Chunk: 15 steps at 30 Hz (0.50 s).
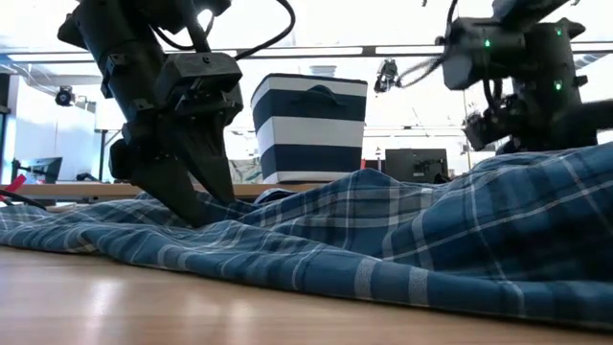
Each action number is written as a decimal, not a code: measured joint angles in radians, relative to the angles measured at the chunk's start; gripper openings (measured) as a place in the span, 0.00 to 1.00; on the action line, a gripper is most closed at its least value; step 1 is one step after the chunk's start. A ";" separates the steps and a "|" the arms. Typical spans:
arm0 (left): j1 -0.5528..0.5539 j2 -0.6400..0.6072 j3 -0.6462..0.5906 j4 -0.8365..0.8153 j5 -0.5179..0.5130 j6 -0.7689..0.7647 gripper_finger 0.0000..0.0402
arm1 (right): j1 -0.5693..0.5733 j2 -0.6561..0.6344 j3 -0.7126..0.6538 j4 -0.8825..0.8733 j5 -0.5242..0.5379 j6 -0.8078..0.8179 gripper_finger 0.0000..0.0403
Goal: Fold Laundry from Bin
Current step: Fold the blue patterned long sleeve
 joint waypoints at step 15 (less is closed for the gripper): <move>0.000 0.000 -0.001 -0.006 0.013 -0.001 0.71 | 0.054 -0.023 -0.028 -0.042 -0.142 0.050 0.02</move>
